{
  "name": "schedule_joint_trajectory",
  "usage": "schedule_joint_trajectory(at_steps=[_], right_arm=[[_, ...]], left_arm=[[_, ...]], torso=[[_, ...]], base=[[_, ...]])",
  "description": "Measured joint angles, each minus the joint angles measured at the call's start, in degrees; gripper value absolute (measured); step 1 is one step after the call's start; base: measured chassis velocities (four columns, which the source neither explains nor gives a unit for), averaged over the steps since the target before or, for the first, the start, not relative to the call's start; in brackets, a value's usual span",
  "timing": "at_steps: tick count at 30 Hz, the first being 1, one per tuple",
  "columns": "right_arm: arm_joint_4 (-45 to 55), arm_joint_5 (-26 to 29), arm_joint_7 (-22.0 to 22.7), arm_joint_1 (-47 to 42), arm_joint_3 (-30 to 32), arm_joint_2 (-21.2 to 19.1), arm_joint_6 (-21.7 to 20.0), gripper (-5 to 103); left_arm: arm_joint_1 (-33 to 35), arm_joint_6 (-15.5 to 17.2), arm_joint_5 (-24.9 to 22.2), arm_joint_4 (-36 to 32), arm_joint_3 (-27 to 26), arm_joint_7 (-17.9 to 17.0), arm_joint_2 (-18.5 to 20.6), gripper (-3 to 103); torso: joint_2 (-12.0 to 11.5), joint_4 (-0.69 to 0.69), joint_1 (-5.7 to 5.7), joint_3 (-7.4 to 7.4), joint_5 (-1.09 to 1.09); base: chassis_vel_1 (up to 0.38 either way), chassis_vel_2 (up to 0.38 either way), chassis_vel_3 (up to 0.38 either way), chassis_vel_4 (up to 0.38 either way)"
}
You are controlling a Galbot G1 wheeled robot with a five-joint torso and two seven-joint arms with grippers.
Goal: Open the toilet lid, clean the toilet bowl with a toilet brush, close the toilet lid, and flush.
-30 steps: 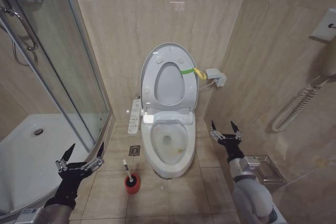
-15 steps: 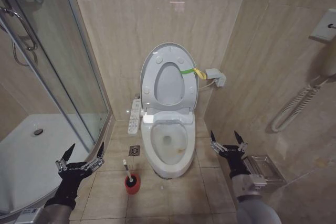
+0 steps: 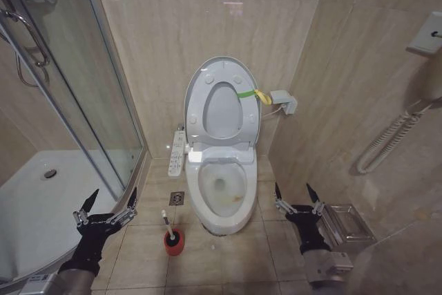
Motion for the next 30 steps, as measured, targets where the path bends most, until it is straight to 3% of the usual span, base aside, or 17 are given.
schedule_joint_trajectory(at_steps=[10, 30], right_arm=[[-1.6, -0.7, -1.0, 3.0, -1.1, 1.6, 0.4, 95], [-1.3, 2.7, -1.5, 4.7, 0.1, -0.5, 0.0, 99]], left_arm=[[0.0, 0.0, 0.0, 0.0, 0.0, 0.0, 0.0, 100], [0.0, 0.0, 0.0, 0.0, 0.0, 0.0, 0.0, 100]], torso=[[0.0, 0.00, 0.00, 0.00, 0.01], [0.0, 0.00, 0.00, 0.00, 0.01]], base=[[0.000, 0.000, 0.000, 0.000], [0.000, 0.000, 0.000, 0.000]])
